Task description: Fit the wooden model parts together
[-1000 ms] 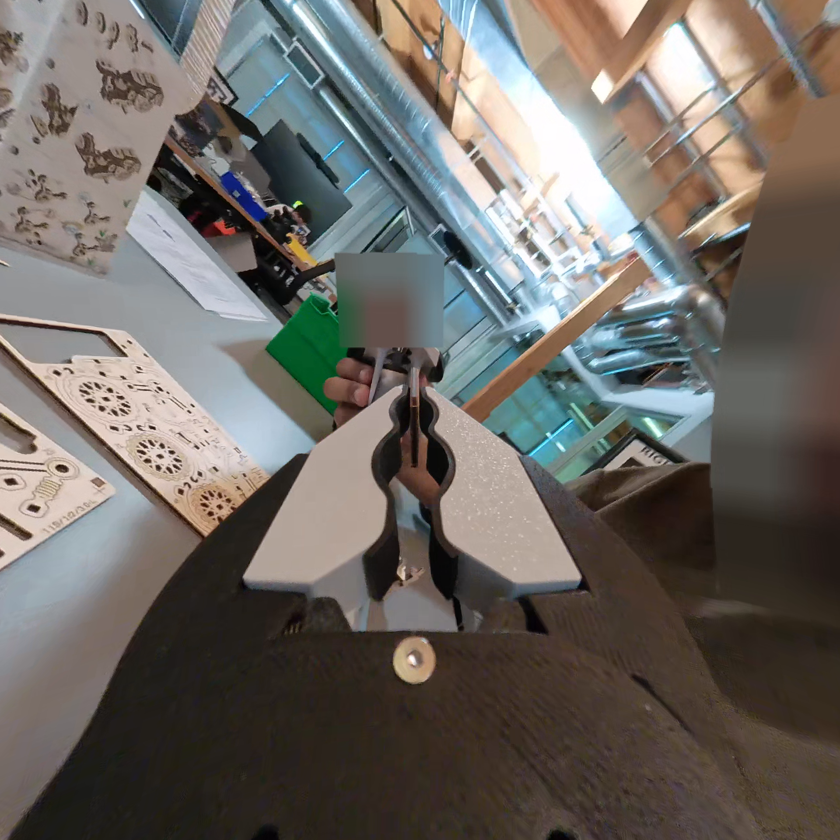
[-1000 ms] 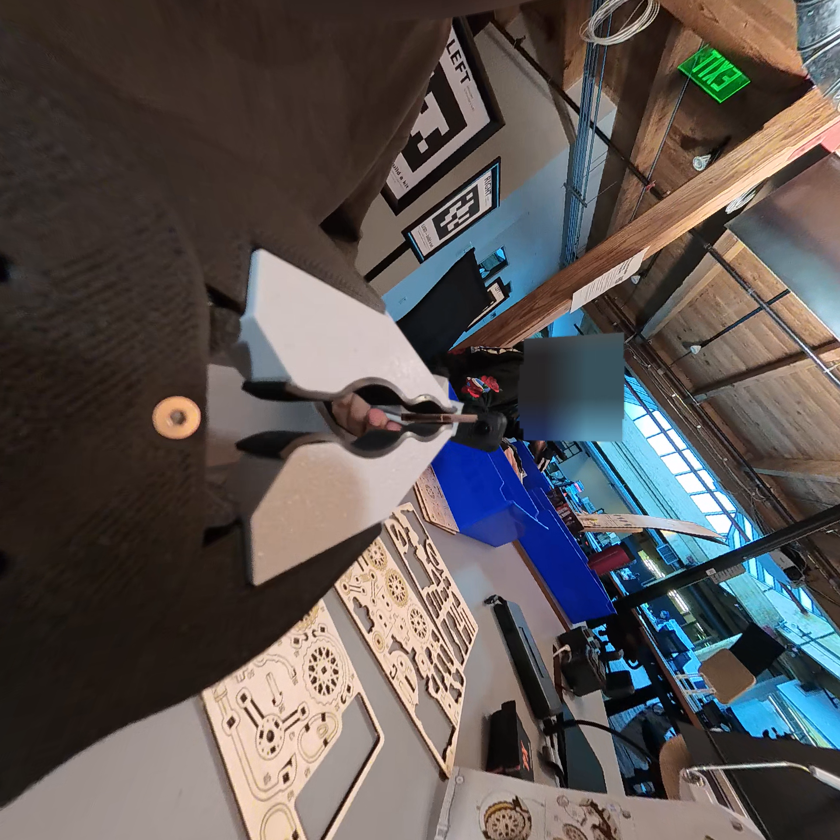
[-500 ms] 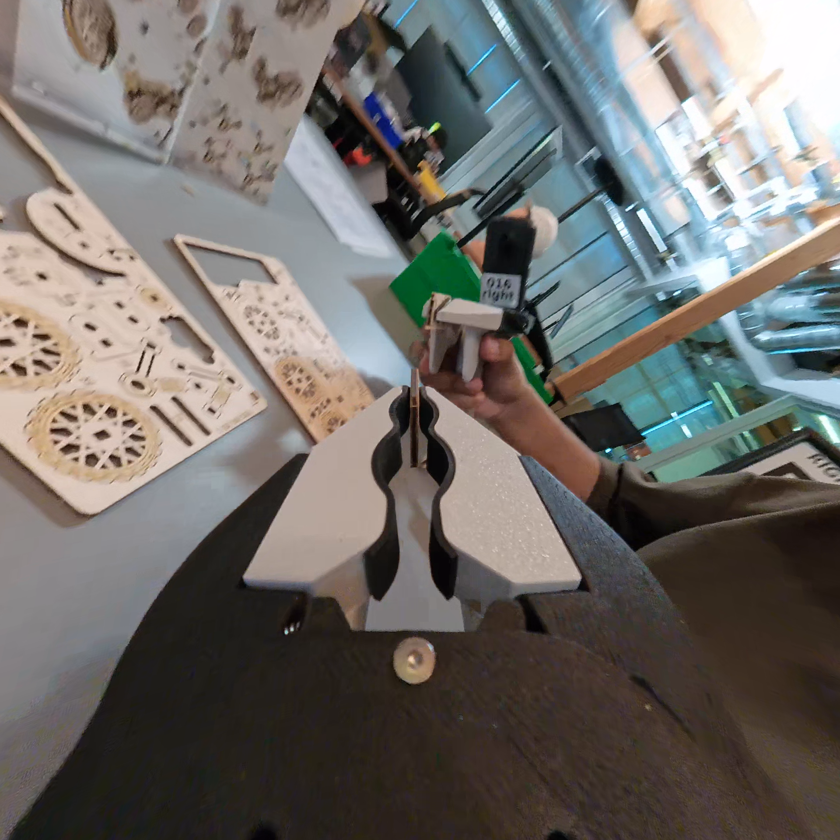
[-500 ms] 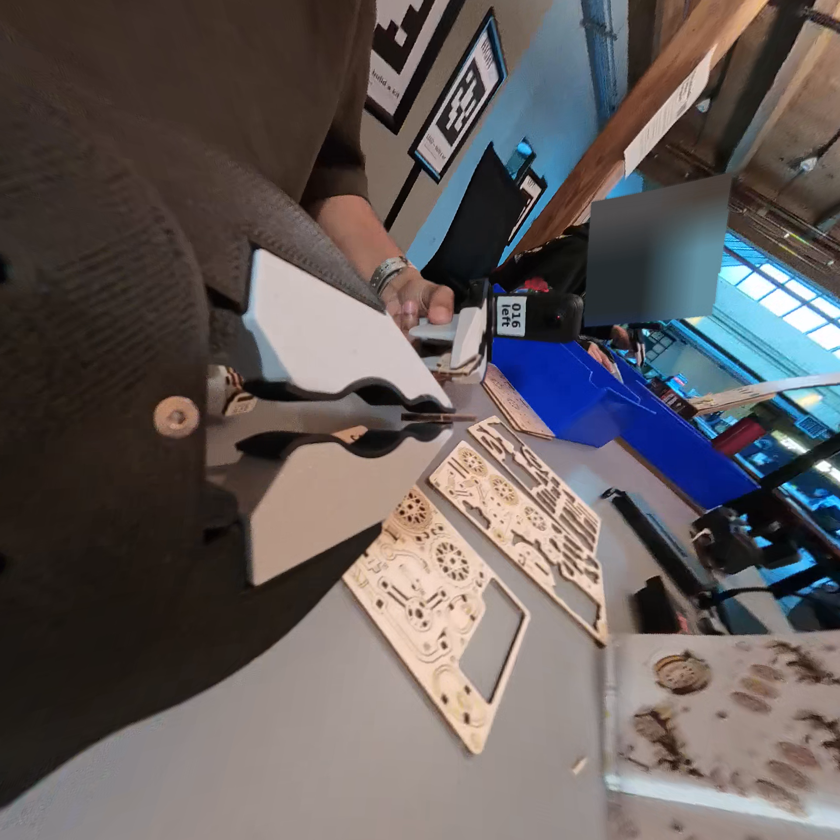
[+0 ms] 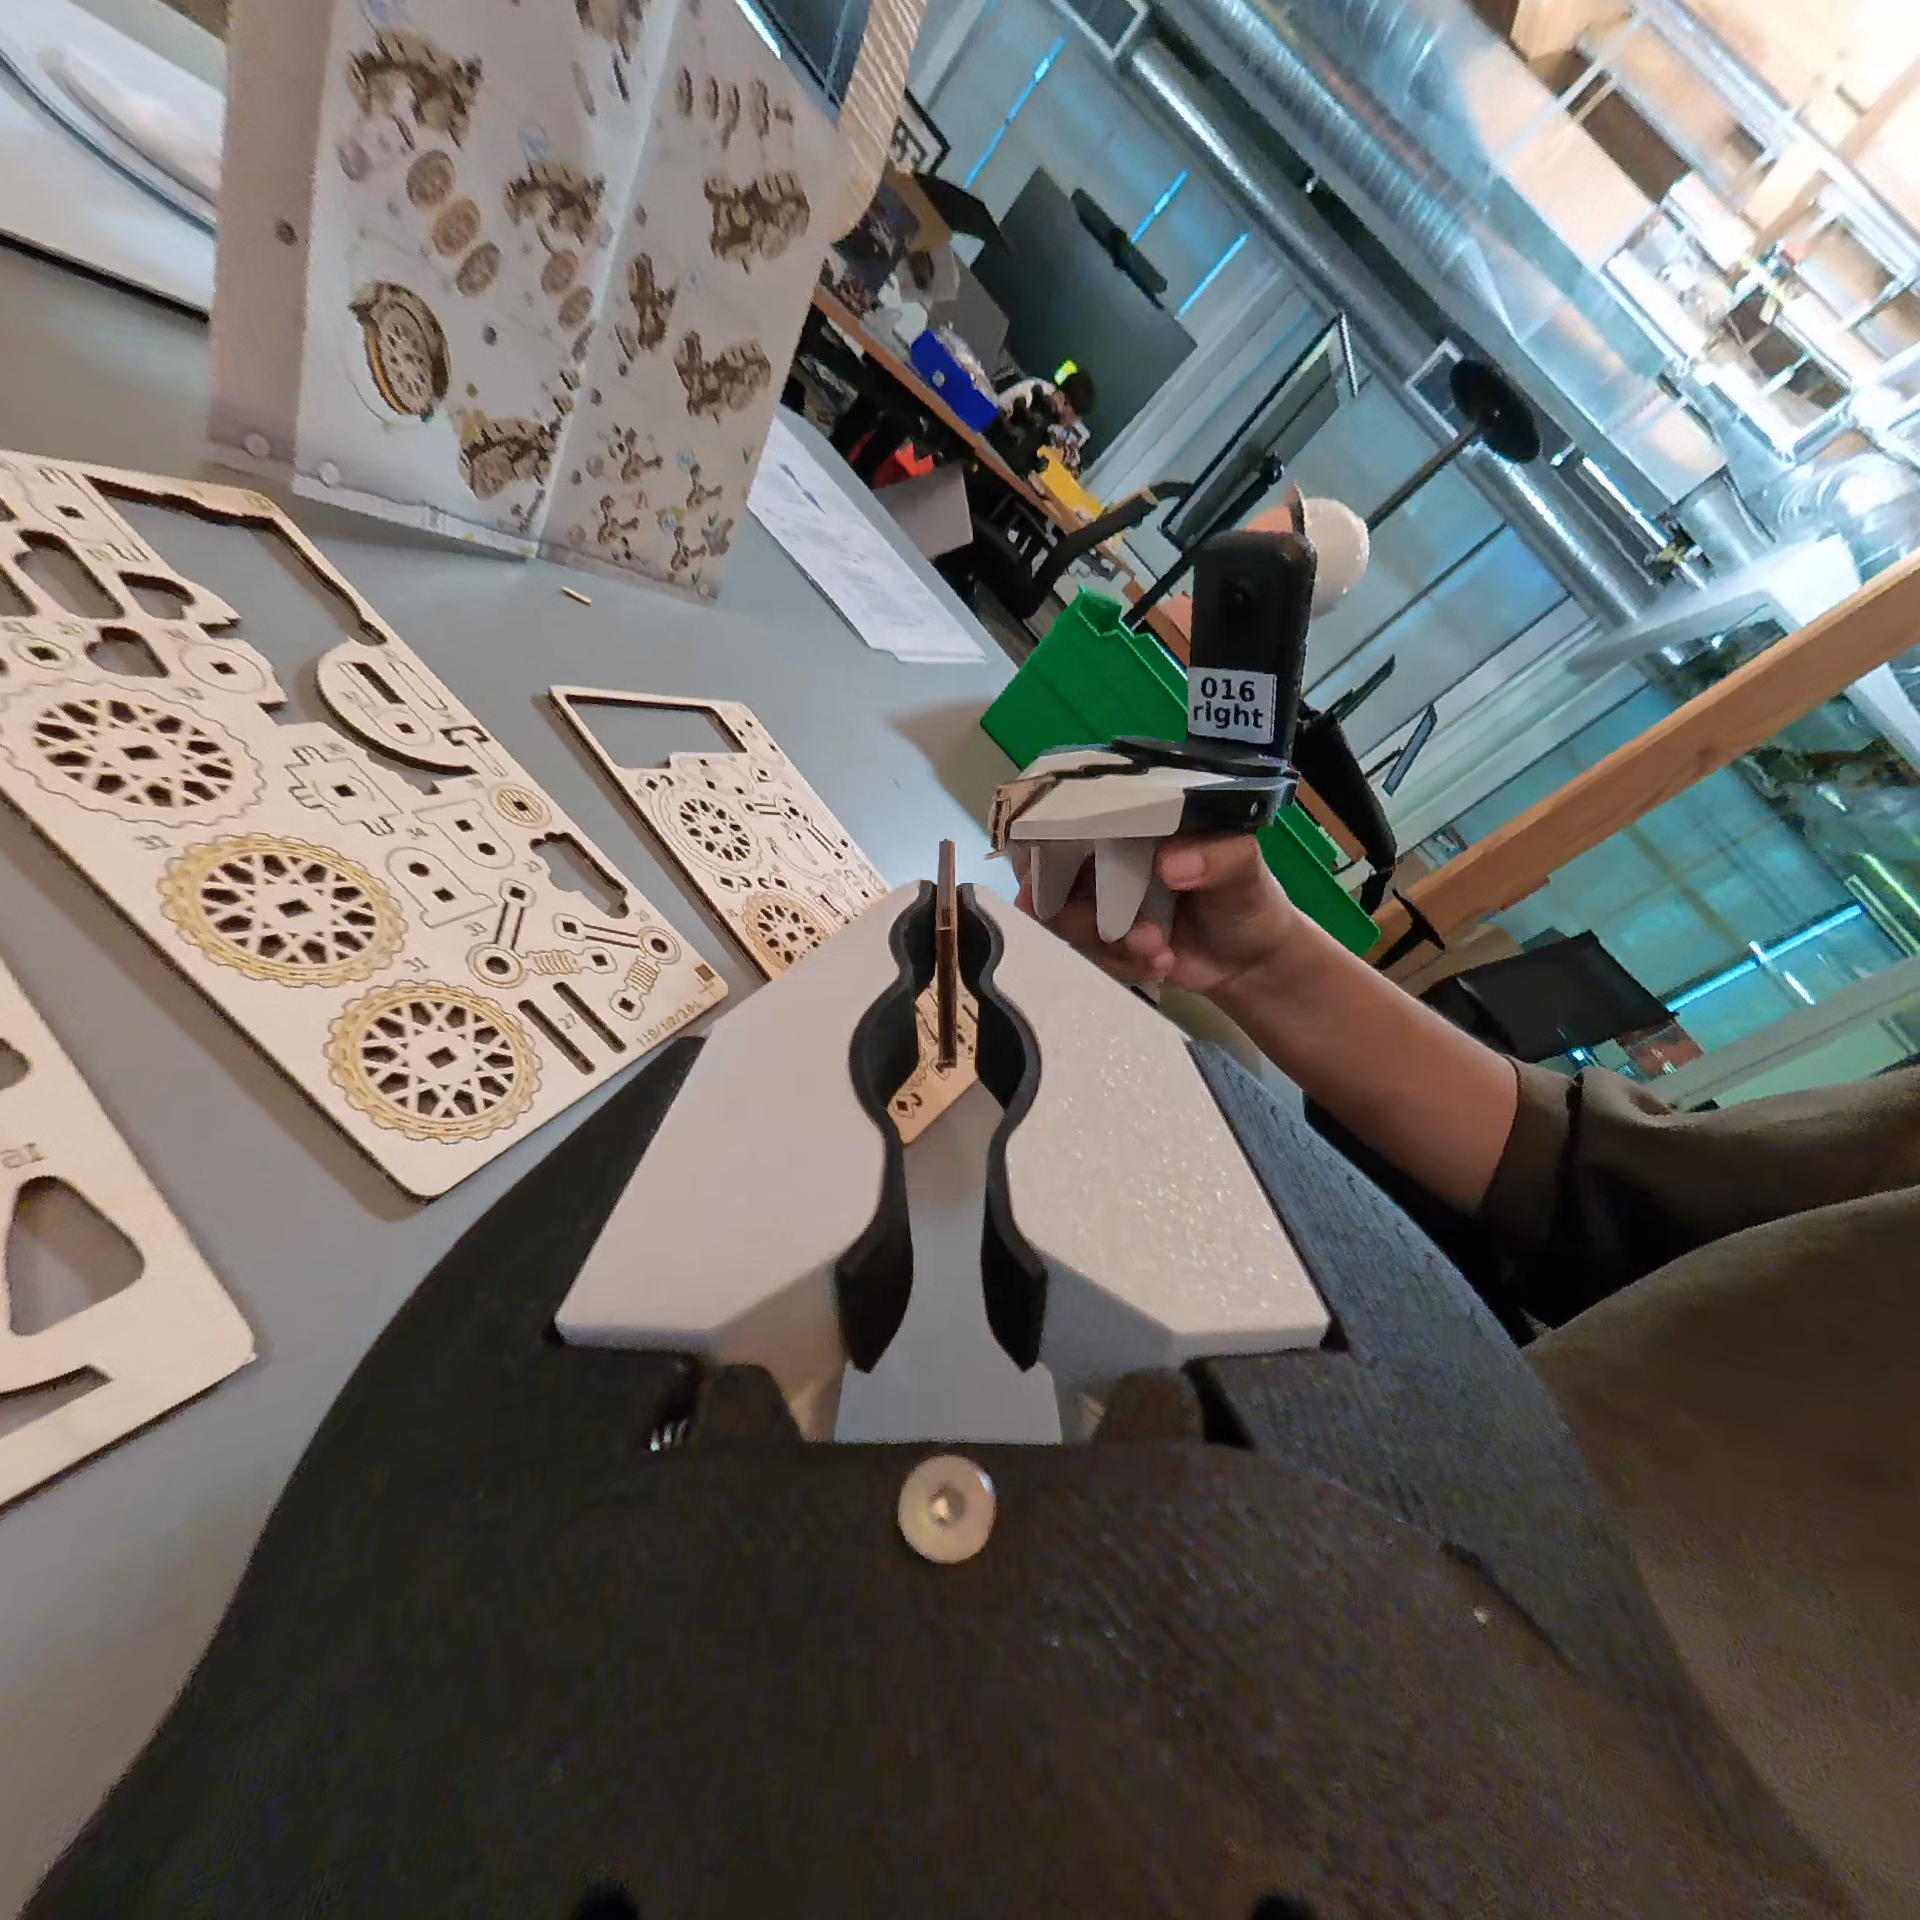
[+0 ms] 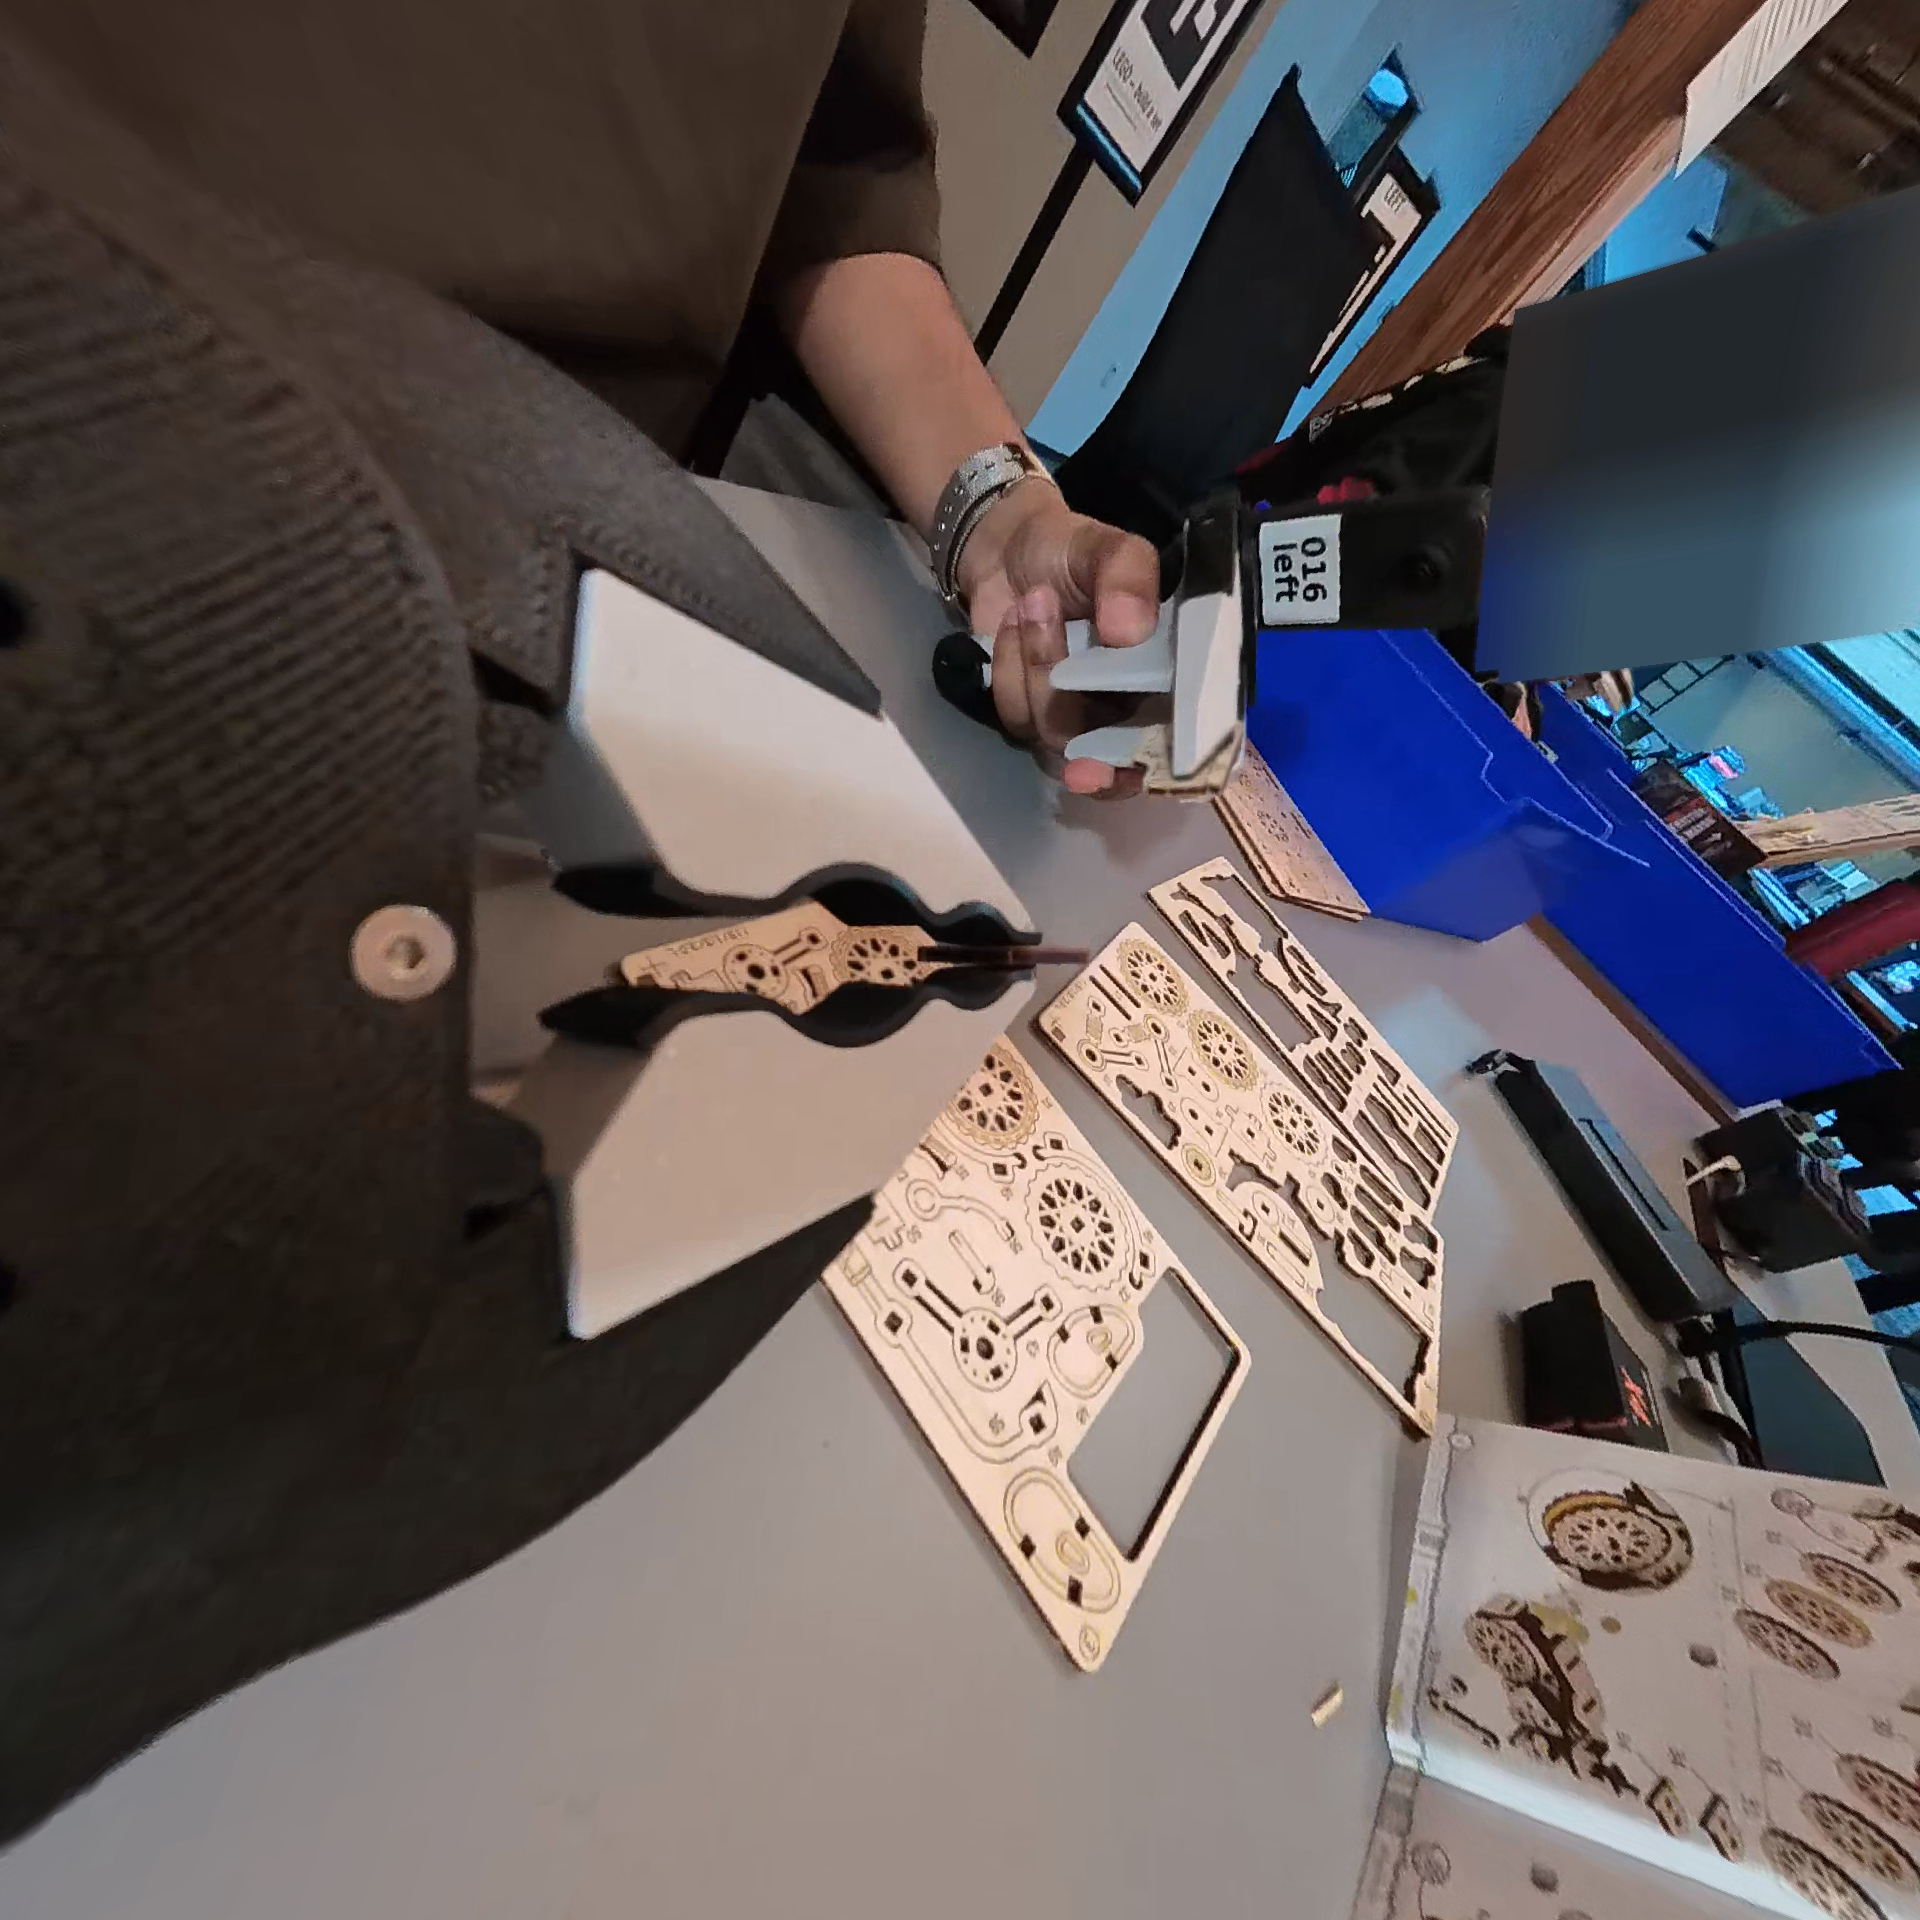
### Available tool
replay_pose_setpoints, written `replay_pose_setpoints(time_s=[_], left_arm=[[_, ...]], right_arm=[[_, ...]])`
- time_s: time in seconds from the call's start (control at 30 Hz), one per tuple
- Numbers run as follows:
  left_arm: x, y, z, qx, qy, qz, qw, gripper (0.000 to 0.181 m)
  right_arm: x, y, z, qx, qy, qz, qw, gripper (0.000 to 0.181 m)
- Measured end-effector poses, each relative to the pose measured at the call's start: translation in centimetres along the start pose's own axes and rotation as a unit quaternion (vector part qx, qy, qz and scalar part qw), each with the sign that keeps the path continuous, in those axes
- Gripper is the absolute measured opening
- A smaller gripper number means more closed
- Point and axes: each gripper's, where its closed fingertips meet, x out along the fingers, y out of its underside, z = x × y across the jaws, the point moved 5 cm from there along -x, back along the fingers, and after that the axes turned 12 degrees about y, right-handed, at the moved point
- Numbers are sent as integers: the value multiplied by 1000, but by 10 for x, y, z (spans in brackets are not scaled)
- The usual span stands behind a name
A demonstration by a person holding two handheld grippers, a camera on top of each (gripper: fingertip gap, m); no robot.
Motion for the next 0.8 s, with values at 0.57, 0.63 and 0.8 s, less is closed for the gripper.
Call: replay_pose_setpoints(time_s=[0.57,0.63,0.8], left_arm=[[-71,-53,-61,115,-108,-157,975,0],[-99,-55,-89,125,-140,-178,966,0],[-156,-54,-183,162,-176,-207,949,0]], right_arm=[[23,-60,84,-103,-145,-47,983,1],[31,-73,110,-126,-206,-50,969,0],[55,-109,183,-144,-353,-52,923,0]])
